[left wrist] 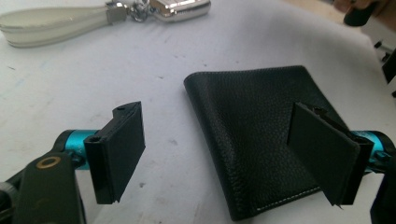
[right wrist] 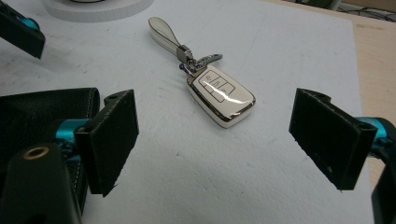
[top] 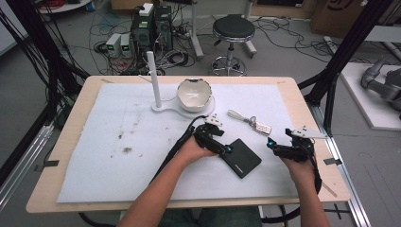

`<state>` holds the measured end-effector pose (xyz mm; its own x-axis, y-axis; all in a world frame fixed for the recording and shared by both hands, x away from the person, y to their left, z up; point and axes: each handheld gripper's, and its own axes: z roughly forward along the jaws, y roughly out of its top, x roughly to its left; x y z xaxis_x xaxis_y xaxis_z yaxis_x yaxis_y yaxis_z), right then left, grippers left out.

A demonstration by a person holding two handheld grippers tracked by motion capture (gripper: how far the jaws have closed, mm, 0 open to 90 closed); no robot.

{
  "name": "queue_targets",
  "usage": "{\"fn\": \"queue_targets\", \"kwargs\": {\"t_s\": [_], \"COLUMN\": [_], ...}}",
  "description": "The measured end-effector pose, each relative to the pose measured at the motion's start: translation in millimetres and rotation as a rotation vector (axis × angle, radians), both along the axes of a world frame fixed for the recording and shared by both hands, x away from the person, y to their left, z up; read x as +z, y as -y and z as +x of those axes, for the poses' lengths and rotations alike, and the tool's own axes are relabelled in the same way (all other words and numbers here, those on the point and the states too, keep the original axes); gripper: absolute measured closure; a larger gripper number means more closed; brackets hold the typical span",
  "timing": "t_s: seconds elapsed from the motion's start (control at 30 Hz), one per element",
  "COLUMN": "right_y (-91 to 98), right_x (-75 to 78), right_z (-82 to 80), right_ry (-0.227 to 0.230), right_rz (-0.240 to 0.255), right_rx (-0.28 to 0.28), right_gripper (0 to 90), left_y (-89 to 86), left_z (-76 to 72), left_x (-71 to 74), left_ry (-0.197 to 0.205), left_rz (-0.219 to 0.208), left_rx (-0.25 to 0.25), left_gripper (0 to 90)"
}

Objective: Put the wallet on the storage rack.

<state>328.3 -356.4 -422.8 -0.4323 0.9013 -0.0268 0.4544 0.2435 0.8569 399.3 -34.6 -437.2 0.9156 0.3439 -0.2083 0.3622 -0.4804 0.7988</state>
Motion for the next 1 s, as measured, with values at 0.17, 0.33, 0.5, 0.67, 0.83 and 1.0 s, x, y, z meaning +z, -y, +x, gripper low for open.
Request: {"fn": "queue_targets", "kwargs": {"t_s": [0.17, 0.33, 0.5, 0.67, 0.83, 1.0], "right_y": [-0.3, -1.2, -1.0, -2.2, -4.8, -5.2], "right_x": [0.3, 0.2, -0.4, 0.2, 0.8, 0.9], "right_z": [0.0, 0.4, 0.4, -0.6, -0.9, -0.6], "right_ry": [0.003, 0.003, 0.002, 0.004, 0.005, 0.014], "right_rz": [-0.005, -0.011, -0.019, -0.02, -0.026, -0.036], "right_rx": [0.004, 0.008, 0.009, 0.009, 0.014, 0.018], "right_gripper": [15.8, 15.8, 15.8, 15.8, 15.9, 15.8], "left_y": [9.3, 12.3, 11.8, 10.6, 11.0, 12.4], "left_z": [2.2, 0.5, -1.8, -0.2, -2.7, -6.1], "left_x": [-6.6, -10.3, -9.9, -12.3, -9.3, -5.8], "left_ry": [-0.015, -0.016, -0.052, -0.088, -0.083, -0.037], "left_rz": [0.051, 0.094, 0.071, 0.047, 0.05, 0.06], "left_rx": [-0.008, -0.014, -0.076, -0.075, -0.068, -0.052], "left_gripper": [22.2, 29.2, 55.5, 57.5, 69.1, 79.2]}}
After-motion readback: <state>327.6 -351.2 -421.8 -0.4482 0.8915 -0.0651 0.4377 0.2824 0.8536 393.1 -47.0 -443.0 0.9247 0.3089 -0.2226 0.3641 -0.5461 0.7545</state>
